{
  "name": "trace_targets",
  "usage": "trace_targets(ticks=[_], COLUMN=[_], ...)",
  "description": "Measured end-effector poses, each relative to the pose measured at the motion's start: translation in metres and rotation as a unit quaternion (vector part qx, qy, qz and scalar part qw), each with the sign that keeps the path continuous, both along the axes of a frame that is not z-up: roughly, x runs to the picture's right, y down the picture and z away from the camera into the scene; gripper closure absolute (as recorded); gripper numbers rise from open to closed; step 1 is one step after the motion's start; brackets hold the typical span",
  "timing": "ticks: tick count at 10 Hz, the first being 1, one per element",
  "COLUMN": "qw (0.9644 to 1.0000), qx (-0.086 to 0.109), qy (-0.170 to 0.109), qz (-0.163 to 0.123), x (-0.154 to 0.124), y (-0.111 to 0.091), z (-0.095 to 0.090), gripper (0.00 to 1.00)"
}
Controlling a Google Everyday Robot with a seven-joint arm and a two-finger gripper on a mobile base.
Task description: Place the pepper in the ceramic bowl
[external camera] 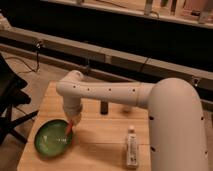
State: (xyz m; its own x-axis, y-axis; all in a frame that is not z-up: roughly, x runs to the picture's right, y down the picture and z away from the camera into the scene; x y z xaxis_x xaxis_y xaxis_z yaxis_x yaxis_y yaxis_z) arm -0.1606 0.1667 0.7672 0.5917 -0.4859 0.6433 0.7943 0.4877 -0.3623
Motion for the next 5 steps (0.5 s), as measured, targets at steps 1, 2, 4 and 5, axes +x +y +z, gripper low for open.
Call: trace_targets(ticks=[1, 2, 4, 5], qw=[1.0, 1.0, 1.0, 1.0], qx=[0.0, 0.0, 0.0, -0.001], qy=[-0.001, -0.003, -0.006, -0.006], qz=[0.0, -0.003, -0.006, -0.006], x=[-0.0021, -0.0047, -0.0088, -0.0101], y=[-0.0005, -0.0007, 0.0009, 0.002], z=[0.0006, 0.0011, -0.0002, 0.0001], gripper=[0.93, 0.93, 0.93, 0.93])
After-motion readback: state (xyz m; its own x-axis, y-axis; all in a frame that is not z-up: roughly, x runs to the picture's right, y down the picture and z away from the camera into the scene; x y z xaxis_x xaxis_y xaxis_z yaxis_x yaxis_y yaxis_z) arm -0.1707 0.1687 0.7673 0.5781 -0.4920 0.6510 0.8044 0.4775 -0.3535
